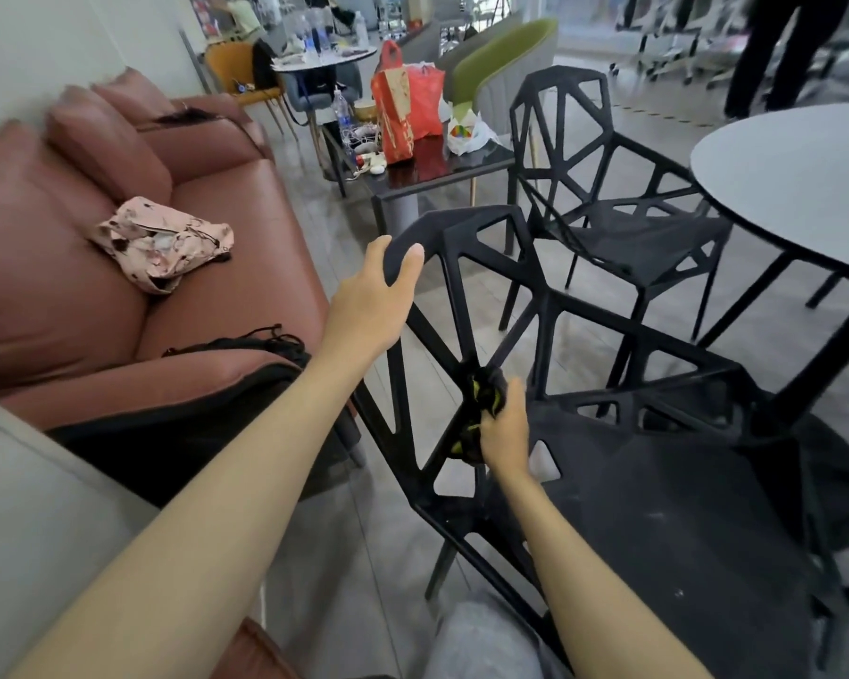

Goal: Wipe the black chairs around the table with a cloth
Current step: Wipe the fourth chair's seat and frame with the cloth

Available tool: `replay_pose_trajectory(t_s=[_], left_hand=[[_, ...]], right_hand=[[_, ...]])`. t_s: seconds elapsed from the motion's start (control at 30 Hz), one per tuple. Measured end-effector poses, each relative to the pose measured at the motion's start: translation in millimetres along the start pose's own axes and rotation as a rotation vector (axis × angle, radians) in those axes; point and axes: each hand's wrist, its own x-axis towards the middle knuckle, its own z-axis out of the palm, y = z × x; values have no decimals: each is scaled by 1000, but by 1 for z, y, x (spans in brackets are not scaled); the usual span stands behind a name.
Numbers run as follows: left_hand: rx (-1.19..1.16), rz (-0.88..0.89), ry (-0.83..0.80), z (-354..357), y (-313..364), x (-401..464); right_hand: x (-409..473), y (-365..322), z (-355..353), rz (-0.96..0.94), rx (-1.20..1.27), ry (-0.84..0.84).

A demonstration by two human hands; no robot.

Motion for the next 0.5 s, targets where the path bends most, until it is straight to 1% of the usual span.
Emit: replay_pose_trajectory(t_s=[0.1, 0.23, 0.3, 0.4, 0.43, 0.5], left_hand=[[7, 11, 4, 0, 1, -1], [26, 26, -4, 0, 2, -1], [12, 41, -1, -1, 1, 0], [16, 67, -8, -5, 1, -1], [71, 80, -3, -7, 3, 4], [279, 101, 22, -9, 13, 26]], right_hand=[[5, -7, -2, -64, -32, -39], [20, -26, -1, -168, -20, 34], [17, -23, 3, -175, 5, 59], [10, -8, -1, -138, 5, 22], [11, -5, -3, -124, -3, 3], [15, -3, -6, -109, -14, -18]])
